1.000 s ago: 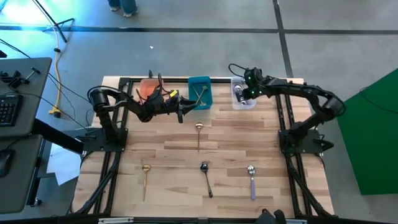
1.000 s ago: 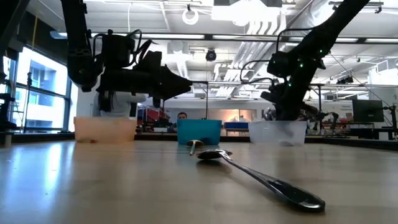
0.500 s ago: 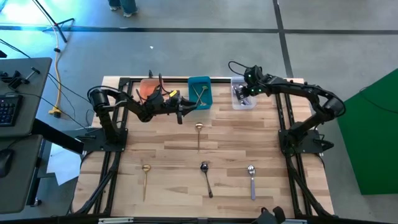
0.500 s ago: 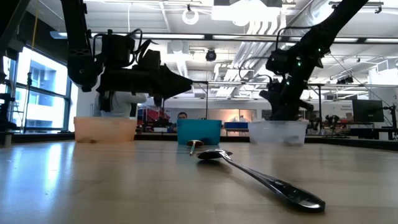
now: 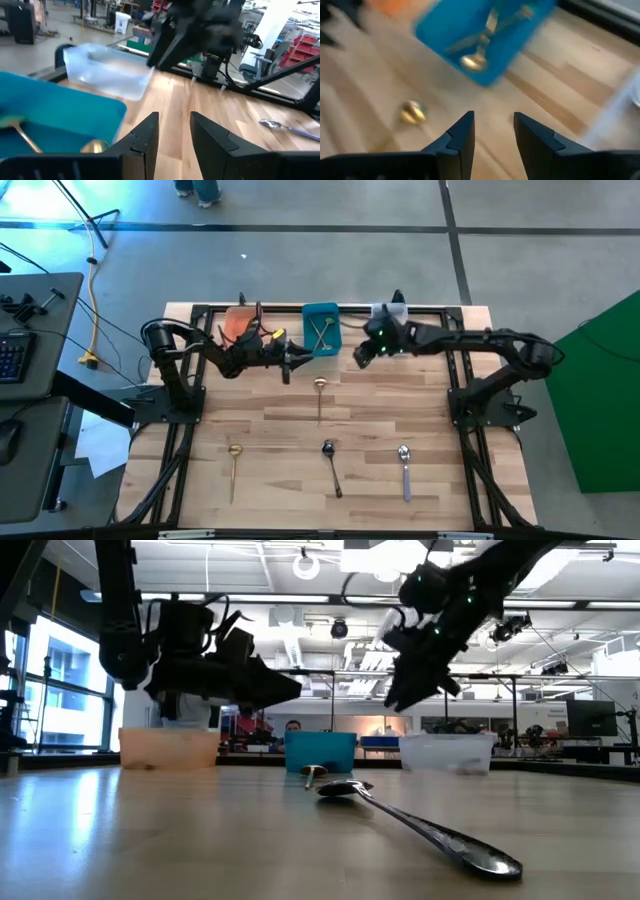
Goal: Sort silverware by color (type)
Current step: Put the top gold spoon into the blue bin
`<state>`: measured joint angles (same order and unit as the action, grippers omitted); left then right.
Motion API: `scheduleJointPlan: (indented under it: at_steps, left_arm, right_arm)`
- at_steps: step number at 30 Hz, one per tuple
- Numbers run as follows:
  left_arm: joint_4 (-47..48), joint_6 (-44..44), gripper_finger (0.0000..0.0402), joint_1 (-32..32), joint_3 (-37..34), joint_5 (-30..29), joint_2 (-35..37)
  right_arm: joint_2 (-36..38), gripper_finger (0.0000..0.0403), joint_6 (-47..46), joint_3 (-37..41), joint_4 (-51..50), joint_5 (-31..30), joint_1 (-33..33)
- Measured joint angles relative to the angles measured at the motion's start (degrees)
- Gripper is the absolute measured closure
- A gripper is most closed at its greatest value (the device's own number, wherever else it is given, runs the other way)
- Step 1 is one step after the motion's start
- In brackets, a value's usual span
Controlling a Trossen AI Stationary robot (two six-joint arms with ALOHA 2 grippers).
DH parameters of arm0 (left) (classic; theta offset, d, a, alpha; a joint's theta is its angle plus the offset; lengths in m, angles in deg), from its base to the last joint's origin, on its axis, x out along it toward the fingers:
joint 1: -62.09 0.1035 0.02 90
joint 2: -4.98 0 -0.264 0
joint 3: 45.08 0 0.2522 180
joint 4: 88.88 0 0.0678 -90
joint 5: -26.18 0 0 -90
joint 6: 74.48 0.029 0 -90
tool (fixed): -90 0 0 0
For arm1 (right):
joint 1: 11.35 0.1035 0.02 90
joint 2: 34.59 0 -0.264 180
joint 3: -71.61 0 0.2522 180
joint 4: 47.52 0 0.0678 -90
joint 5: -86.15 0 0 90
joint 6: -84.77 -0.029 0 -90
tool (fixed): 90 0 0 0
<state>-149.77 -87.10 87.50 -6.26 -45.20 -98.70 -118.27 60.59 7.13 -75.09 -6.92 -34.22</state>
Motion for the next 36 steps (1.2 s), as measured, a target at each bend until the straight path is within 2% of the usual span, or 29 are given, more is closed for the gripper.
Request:
scheduleJointPlan:
  at_steps: [6, 8, 10, 15, 18, 24, 27, 31, 36]
  left_arm:
    - [0.8, 0.3, 0.0307, -0.9, -2.6, -0.1, 0.0]
    - [0.1, 0.3, 0.0309, -1.3, -3.2, -1.9, 0.0]
    - [-2.3, 0.2, 0.0311, -1.7, -4.2, -3.3, 0.0]
    - [-7.7, 2.5, 0.0322, -2.0, -8.2, -4.6, 0.0]
    - [-11.4, 3.3, 0.0329, -1.9, -10.6, -7.6, 0.0]
    - [-14.1, 3.9, 0.0338, -1.8, -12.7, -8.6, 0.0]
    - [-14.4, 4.2, 0.0339, -1.8, -12.8, -8.7, 0.0]
    - [-14.2, 4.1, 0.0339, -1.8, -12.8, -8.7, 0.0]
    - [-13.6, 4.2, 0.0339, -1.9, -12.8, -8.8, 0.0]
  right_arm:
    - [-2.1, 0.0281, -8.8, -0.1, 7.0, -7.1, 11.0]
    - [-4.6, 0.0281, -13.0, -0.1, 8.0, -10.5, 13.9]
    - [-7.7, 0.0281, -17.1, -0.7, 8.0, -11.4, 16.0]
    - [-16.3, 0.0281, -21.6, -7.6, 6.7, -13.1, 20.1]
    - [-21.0, 0.0276, -23.2, -12.6, 3.5, -13.2, 21.2]
    - [-28.2, 0.0234, -28.5, -20.4, -4.2, -13.1, 21.8]
    - [-30.5, 0.0221, -29.8, -22.8, -4.3, -13.0, 21.8]
    - [-33.0, 0.0226, -29.8, -24.8, -4.5, -13.0, 21.8]
    - [-35.4, 0.0258, -30.2, -25.3, -4.4, -13.5, 21.8]
